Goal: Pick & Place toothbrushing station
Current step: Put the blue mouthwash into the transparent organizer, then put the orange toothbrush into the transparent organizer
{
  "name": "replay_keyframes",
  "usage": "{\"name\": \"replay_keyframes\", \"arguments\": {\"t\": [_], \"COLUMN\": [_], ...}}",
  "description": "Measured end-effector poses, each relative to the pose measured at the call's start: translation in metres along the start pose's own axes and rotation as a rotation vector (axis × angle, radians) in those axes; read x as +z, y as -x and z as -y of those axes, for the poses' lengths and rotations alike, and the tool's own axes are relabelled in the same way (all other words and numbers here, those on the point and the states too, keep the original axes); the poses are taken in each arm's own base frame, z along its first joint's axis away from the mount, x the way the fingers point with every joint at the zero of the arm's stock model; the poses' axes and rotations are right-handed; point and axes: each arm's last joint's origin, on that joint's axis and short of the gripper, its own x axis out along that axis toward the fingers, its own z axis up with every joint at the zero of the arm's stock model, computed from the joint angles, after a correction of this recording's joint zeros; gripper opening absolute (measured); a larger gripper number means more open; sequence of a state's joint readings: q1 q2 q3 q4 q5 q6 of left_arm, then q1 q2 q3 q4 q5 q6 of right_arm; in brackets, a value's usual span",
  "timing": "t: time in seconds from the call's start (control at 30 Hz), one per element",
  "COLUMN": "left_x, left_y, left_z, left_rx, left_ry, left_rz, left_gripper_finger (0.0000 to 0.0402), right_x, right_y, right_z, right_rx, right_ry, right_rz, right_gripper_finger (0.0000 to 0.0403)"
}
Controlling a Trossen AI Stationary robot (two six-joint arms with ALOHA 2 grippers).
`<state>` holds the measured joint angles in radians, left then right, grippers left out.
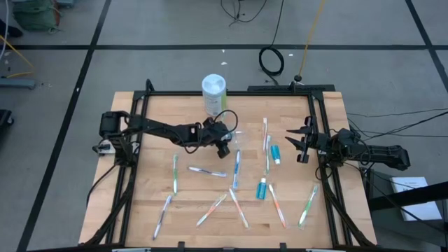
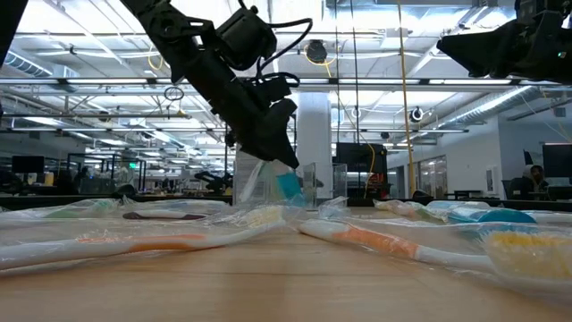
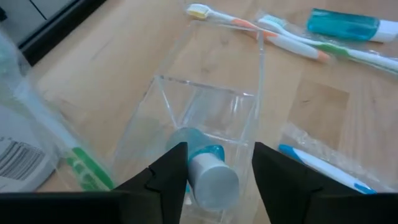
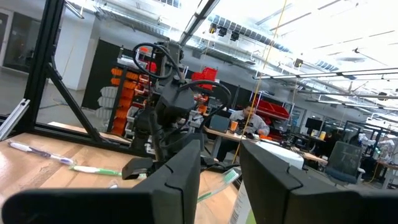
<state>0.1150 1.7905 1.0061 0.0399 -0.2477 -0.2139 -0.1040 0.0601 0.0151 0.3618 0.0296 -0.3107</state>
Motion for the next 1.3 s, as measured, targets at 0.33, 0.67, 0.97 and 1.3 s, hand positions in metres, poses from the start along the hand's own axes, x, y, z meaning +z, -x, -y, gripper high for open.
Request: {"name": "replay_keyframes", "arguments": {"t": [0.33, 0.67, 0.97, 1.3], "left_x": [0.001, 0.009, 0.020, 0.041], "left_y": [-0.002, 0.015, 0.037, 0.111], "left_z": [-0.008, -0.010, -0.010, -0.015], "left_rx": [-0.070, -0.085, -0.091, -0.112], "left_ry": [0.108, 0.093, 0.078, -0.008], "left_rz": [-0.024, -0.018, 0.028, 0.121], "left_gripper_finger": [0.0150, 0.0148, 0.0149, 0.0149], "right_x": [0.000, 0.000, -0.001, -0.001], "right_y": [0.000, 0.000, -0.001, -0.008], "right_z": [0.000, 0.000, 0.000, 0.001], "right_rx": [0.000, -0.001, 0.003, -0.028], "right_ry": [0.000, -0.002, -0.002, -0.160], "right_rz": [0.000, 0.000, -0.010, -0.001], "right_gripper_finger": [0.0105, 0.0105, 0.0105, 0.0105]}}
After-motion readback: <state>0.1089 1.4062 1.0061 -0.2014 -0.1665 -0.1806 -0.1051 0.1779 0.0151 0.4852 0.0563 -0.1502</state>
